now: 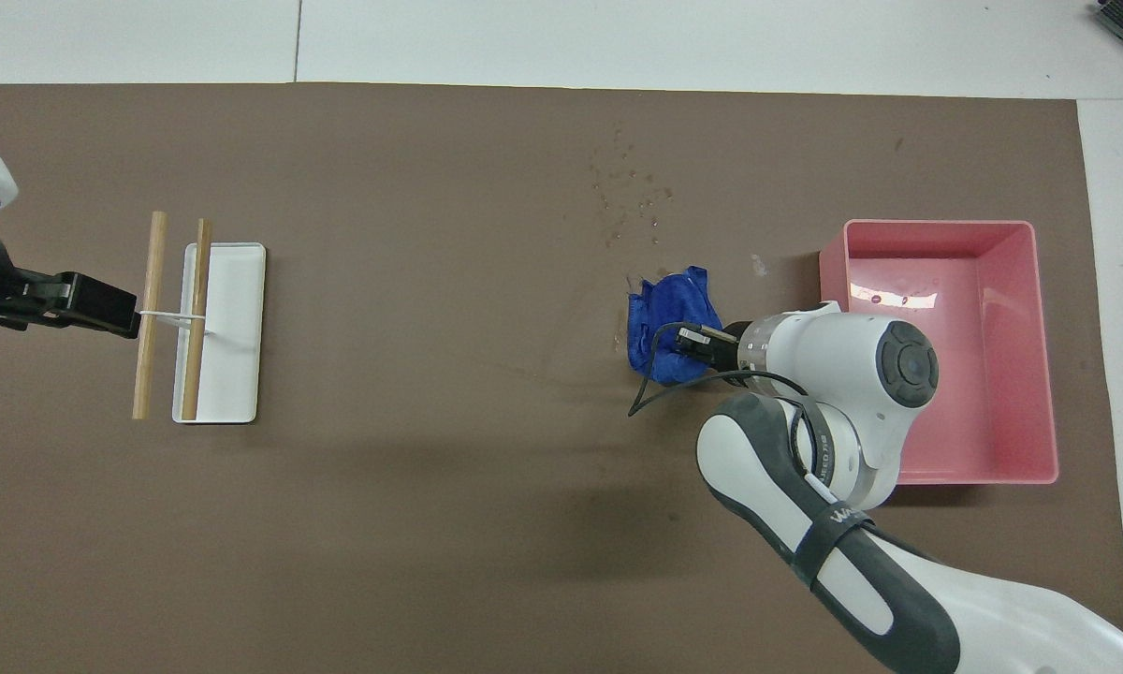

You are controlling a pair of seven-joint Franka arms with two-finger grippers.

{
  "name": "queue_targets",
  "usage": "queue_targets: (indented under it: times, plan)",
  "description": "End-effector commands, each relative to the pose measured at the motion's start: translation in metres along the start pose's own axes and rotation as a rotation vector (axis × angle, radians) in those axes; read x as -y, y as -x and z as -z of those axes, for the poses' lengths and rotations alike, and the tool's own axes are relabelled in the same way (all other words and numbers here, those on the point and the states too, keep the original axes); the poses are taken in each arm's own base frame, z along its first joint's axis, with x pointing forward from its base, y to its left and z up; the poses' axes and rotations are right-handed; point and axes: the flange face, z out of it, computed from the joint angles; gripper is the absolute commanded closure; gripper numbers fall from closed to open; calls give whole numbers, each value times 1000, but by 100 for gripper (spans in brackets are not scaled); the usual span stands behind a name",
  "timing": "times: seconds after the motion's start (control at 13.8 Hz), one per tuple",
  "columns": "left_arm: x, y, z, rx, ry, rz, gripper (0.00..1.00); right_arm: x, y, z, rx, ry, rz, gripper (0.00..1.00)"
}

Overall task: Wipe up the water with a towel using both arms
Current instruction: 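Wipe the towel across the water spill with the right gripper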

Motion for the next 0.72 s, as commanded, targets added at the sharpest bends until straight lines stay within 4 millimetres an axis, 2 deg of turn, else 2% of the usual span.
queue_targets:
  times: [0.0, 0.29, 0.43, 0.65]
  plan:
    - [2, -2, 1, 14, -26, -27, 0, -25, -1, -5, 29, 24, -23, 100]
    - [7, 5, 10, -5, -17, -9, 0, -38, -7, -2, 33, 30, -50, 100]
    - [11, 11, 19, -27, -14, 1, 0, -39, -7, -2, 33, 31, -52, 100]
    - [16, 11, 20, -41, -8, 11, 0, -42, -6, -3, 35, 35, -56, 100]
